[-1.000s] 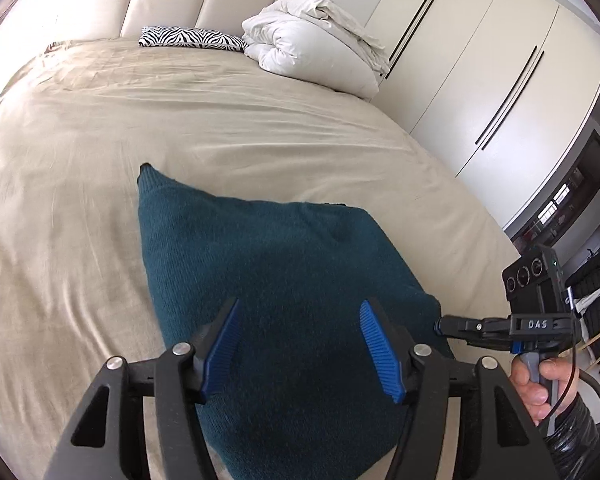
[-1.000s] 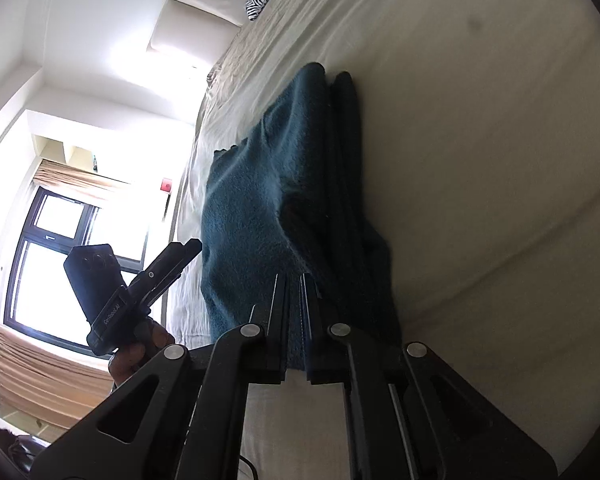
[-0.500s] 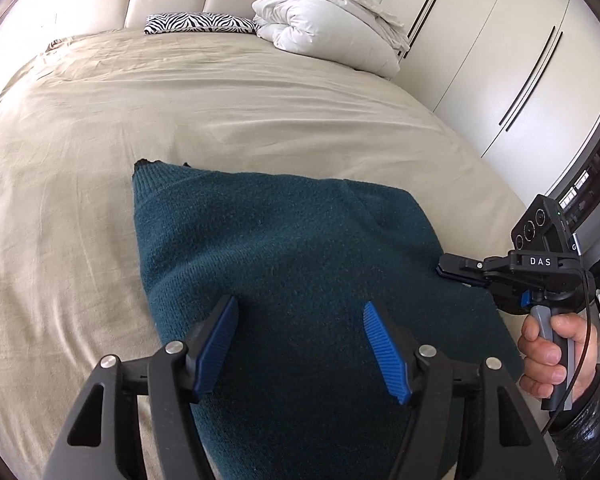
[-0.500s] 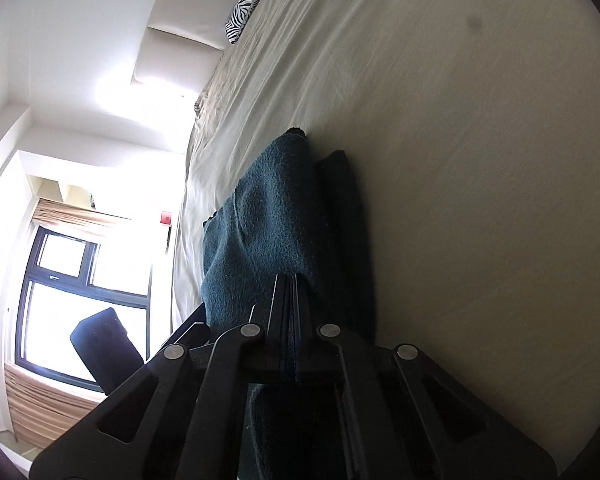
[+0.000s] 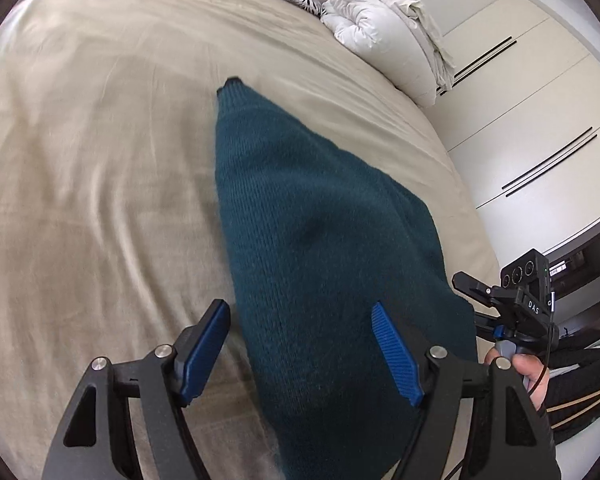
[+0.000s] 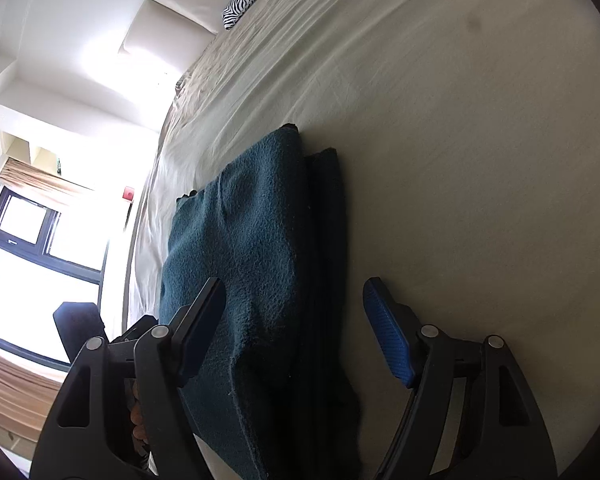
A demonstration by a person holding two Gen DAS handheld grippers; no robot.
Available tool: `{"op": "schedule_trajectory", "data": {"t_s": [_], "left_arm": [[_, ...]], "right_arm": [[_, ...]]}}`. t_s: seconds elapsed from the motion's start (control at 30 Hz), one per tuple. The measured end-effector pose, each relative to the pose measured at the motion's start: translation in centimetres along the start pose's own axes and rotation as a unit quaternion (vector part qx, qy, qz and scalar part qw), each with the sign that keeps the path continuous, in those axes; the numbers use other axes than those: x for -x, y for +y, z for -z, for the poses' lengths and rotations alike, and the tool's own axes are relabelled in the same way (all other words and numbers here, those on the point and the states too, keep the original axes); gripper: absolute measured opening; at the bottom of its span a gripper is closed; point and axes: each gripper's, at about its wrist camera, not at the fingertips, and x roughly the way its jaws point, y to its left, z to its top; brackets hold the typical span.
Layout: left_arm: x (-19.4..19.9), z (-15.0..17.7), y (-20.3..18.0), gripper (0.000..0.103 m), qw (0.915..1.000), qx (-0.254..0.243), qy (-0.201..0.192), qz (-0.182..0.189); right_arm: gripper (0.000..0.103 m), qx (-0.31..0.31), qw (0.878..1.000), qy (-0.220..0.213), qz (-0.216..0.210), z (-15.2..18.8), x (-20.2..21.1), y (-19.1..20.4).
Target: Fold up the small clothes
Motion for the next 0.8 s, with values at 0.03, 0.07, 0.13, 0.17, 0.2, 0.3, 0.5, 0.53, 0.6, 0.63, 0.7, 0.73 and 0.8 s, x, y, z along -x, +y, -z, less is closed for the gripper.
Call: {"op": "schedule_trajectory", "data": {"t_s": [0.03,0.07,0.13,0.17,0.2,0.3,0.5,0.53,0.6,0.63,0.7,0.73,0.8], "left_arm": [[-0.2,0.2,-0.4,0.074,1.0,-0.007,0.001,-0.001],[-0.4,0.4,-0.9,0.074,0.9998,-0.018,0.007,-0.005],[-1.1,0.4,-1.4,0.074,0.9993,-0.028,0.021,-0.016],[-1.2,0.3,-1.3,0.074,0.9994,-0.023,0.021,-0.013],[-1.3,0.2,-1.0,0.07,0.9996,-0.014,0.023,-0.007],[-1.5,-0.1,0.1,0.055,0.9994,0.017,0.029,0.014],[-0.9,-0.2,-1.3,0.039,0.9992,0.005,0.036,-0.015],[-0.6,-0.1,-1.8,0.039,0.9991,-0.002,0.034,-0.023],[0.5,0.3,-2.9,0.037,0.9983,-0.024,0.031,-0.042],[1.2,0.6,-3.6,0.037,0.9975,-0.036,0.027,-0.054],[3.3,1.5,-4.7,0.036,0.9951,-0.065,0.016,-0.073],[4.4,2.1,-5.1,0.036,0.9939,-0.076,0.01,-0.08],[7.0,3.4,-5.2,0.036,0.9918,-0.091,-0.002,-0.09]], "right_arm": [[0.063,0.003,1.0,0.008,-0.003,0.1,-0.3,0.3],[0.06,0.011,1.0,0.016,0.003,0.0,-0.6,0.7],[0.059,0.021,0.999,0.028,0.024,-0.1,-1.0,1.0],[0.055,0.013,0.999,0.035,0.026,-0.2,-1.5,0.9],[0.051,0.003,0.999,0.041,0.023,-0.6,-2.1,0.6],[0.037,-0.012,0.998,0.054,0.025,-1.3,-3.0,0.3],[0.027,0.033,0.994,0.046,0.093,-0.8,-3.5,3.7],[0.026,0.047,0.992,0.039,0.107,-0.5,-3.3,4.6],[0.023,0.077,0.988,0.027,0.135,0.0,-3.4,6.3],[0.023,0.087,0.986,0.02,0.142,0.4,-3.1,7.4],[0.022,0.106,0.983,0.009,0.15,1.4,-2.3,9.3],[0.022,0.119,0.981,0.006,0.154,2.2,-2.1,10.5],[0.021,0.149,0.975,0.001,0.163,4.3,-1.6,13.0]]}}
